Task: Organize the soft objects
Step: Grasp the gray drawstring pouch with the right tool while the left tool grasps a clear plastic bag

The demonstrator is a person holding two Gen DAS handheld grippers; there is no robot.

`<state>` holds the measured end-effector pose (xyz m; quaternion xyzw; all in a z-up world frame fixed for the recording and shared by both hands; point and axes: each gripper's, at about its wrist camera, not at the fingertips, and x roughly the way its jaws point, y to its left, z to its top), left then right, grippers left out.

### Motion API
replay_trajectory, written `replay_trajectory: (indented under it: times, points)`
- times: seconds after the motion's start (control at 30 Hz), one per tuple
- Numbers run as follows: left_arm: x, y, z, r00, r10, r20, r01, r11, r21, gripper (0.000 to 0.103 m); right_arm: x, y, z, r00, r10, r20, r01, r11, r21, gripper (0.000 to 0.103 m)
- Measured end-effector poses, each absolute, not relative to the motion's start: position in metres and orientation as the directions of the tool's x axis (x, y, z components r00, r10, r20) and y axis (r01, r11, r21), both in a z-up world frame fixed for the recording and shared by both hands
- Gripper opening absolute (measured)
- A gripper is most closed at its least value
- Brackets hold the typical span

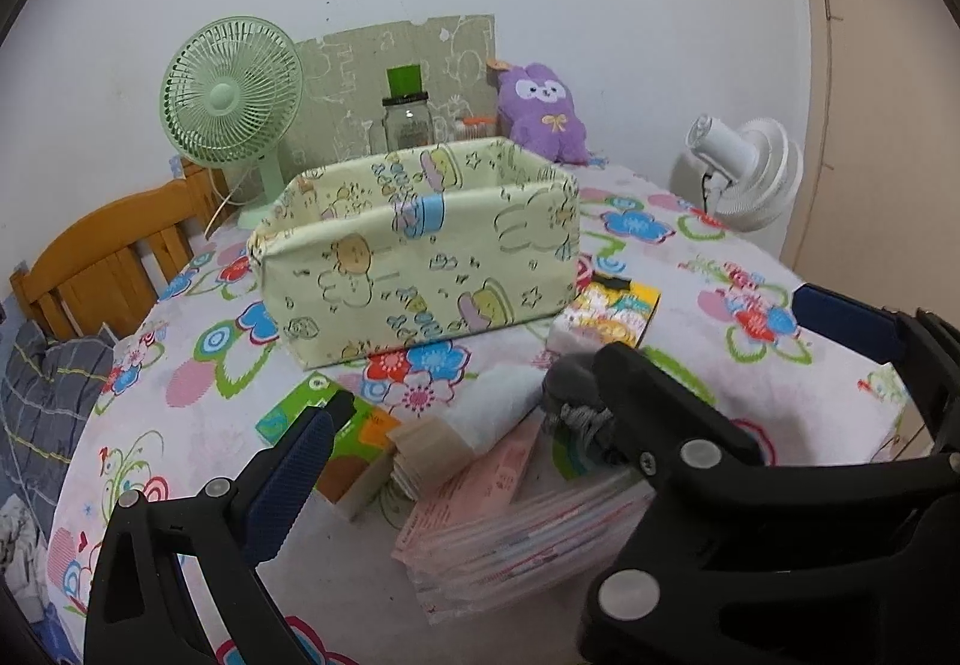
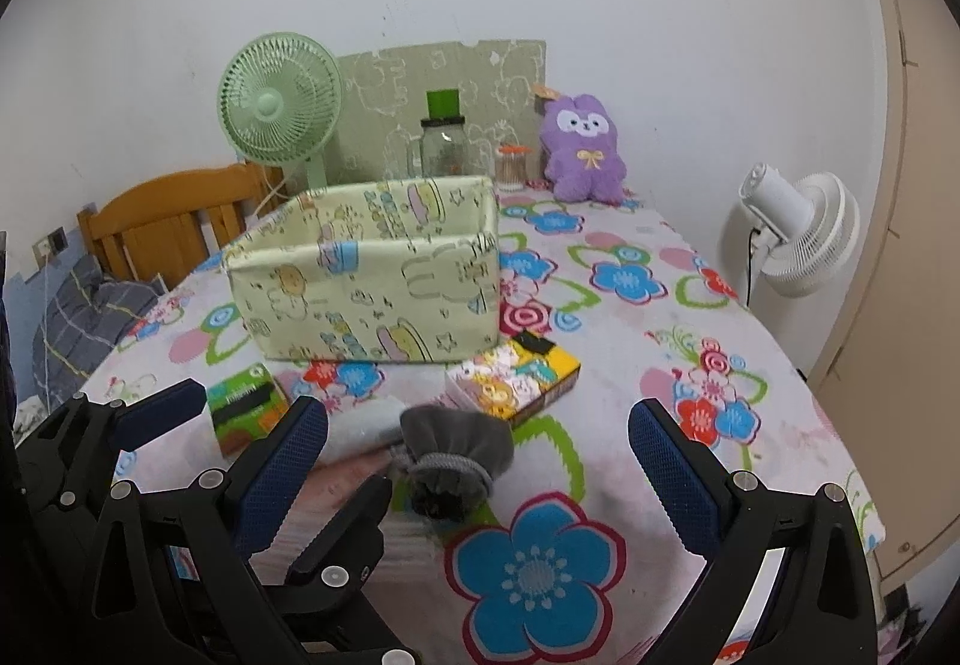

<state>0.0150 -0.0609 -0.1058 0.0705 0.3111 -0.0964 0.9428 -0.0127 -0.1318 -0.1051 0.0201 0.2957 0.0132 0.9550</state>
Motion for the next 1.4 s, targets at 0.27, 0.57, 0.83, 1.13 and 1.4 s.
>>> replay_trajectory:
  times: [0.27,0.57,0.83,1.13,1.4]
  points:
    - [0.012,-0.066,-0.120,0.780,-0.123,-0.613,0.241,0.964,0.113,0.103,-0.012,-0.134,-0.122,0.806,0.035,-0.591,-0.006,0.999,0.050,0.102]
    - [0.009,-0.070,-0.130,0.774,-0.123,-0.622,0.265,0.954,0.141,0.103,-0.011,-0.136,-0.131,0.791,0.034,-0.611,-0.002,0.999,0.054,0.102]
    - [0.008,-0.073,-0.140,0.751,-0.137,-0.646,0.293,0.946,0.140,0.100,-0.006,-0.138,-0.140,0.771,0.034,-0.636,0.004,0.998,0.058,0.102]
    - [0.000,-0.075,-0.145,0.744,-0.184,-0.642,0.327,0.938,0.110,0.076,-0.004,-0.136,-0.146,0.758,0.041,-0.651,-0.002,0.998,0.060,0.102]
    - [-0.005,-0.072,-0.143,0.746,-0.207,-0.632,0.354,0.928,0.114,0.059,-0.002,-0.135,-0.146,0.754,0.045,-0.655,-0.001,0.998,0.067,0.102]
